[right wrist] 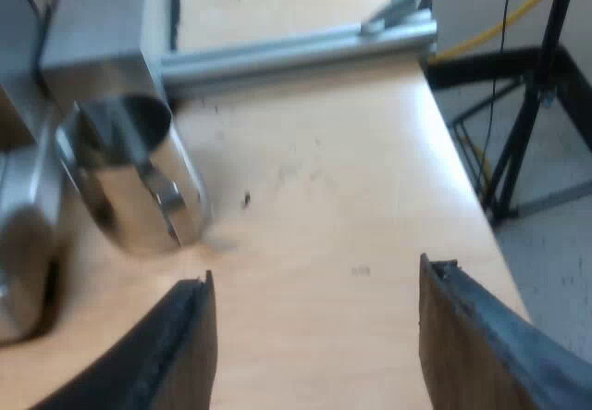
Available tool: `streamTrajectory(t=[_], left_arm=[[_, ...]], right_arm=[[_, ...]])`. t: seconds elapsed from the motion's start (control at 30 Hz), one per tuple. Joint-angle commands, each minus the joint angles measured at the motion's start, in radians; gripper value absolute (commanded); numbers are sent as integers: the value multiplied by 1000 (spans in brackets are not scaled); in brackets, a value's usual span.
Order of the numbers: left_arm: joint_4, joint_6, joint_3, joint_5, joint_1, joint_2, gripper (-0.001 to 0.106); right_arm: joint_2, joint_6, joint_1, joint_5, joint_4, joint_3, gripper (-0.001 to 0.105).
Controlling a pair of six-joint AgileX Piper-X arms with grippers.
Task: Put the handle in the coffee machine
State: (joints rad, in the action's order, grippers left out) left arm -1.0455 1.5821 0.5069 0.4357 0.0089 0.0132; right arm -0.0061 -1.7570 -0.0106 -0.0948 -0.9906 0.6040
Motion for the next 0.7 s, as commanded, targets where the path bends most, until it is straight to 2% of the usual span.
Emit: streamTrajectory(t=[0.03,0.27,0.7], left_arm=[[30,13,5,-4,-12,124,79],[30,13,5,-4,-21,124,79],[30,8,5,-4,-21,124,79]], right_arm=[[-43,-13,6,5,8,-28,51],[-43,-13,6,5,34,-116,51],[-43,4,6,5,43,-119,51]])
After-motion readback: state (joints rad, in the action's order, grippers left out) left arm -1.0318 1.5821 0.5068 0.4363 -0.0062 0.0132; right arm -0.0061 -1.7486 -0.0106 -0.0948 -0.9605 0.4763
